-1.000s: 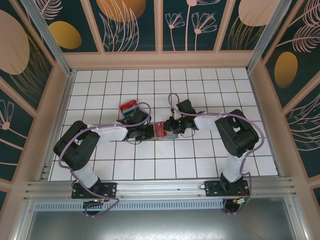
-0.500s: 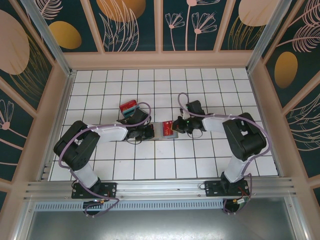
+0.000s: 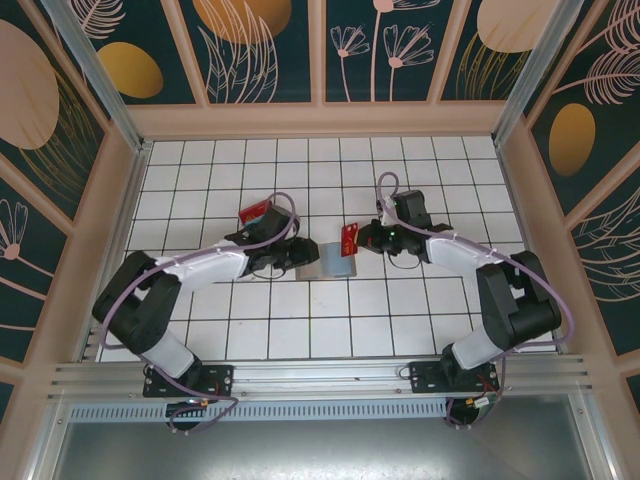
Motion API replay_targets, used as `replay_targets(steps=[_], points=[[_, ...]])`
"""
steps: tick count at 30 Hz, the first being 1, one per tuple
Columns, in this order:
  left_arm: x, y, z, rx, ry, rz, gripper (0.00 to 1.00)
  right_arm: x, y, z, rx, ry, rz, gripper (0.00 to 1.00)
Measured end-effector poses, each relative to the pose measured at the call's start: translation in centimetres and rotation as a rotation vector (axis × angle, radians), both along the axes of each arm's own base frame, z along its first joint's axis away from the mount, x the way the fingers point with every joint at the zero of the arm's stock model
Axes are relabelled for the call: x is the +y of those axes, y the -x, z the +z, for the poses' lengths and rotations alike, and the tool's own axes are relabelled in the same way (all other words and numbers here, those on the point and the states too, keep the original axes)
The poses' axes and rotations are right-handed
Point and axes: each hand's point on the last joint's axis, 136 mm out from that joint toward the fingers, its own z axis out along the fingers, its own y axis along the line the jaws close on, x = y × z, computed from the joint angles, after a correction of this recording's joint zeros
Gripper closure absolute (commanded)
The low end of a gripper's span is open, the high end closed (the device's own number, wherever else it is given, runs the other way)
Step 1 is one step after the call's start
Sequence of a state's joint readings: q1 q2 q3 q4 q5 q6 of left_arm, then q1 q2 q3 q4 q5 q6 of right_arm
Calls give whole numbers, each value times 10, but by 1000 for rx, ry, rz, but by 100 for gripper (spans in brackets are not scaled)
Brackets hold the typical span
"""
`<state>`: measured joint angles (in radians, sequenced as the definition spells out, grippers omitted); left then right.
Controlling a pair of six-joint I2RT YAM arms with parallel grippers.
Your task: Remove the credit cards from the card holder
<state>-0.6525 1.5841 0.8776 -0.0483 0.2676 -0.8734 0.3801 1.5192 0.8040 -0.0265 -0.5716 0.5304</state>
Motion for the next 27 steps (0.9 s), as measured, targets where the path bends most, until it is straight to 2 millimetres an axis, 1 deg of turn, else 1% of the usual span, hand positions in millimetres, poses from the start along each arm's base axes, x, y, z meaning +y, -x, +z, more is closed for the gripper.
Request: replay_targets(steps=[1, 3, 5, 7, 9, 11, 15, 23, 25, 27], points=[[-1, -5, 13, -18, 44, 13, 54, 1, 0, 6, -10, -13, 5, 100], [-2, -15, 35, -51, 123, 41, 55, 5, 0, 18, -33, -45, 15, 100], [-3, -22, 52, -72, 202, 62, 56, 8, 0, 31, -53, -82, 22, 100], [-4, -25, 62, -79, 266, 76, 58, 13, 0, 45, -76, -127, 30, 100], [-7, -25, 65, -69, 322, 80, 60, 17, 0, 60, -103, -174, 42, 100], [-9, -22, 66, -52, 359, 80, 62, 22, 1, 69, -117, -208, 55, 100], [-13, -19, 71, -36, 417, 76, 63, 35, 7, 82, -123, -266, 92, 100], [-18, -20, 84, -44, 478, 65, 65, 50, 18, 92, -120, -330, 141, 100], [-18, -19, 84, -44, 483, 65, 67, 51, 19, 92, -117, -337, 147, 100], [-18, -18, 84, -42, 487, 64, 71, 51, 20, 91, -112, -340, 145, 100]])
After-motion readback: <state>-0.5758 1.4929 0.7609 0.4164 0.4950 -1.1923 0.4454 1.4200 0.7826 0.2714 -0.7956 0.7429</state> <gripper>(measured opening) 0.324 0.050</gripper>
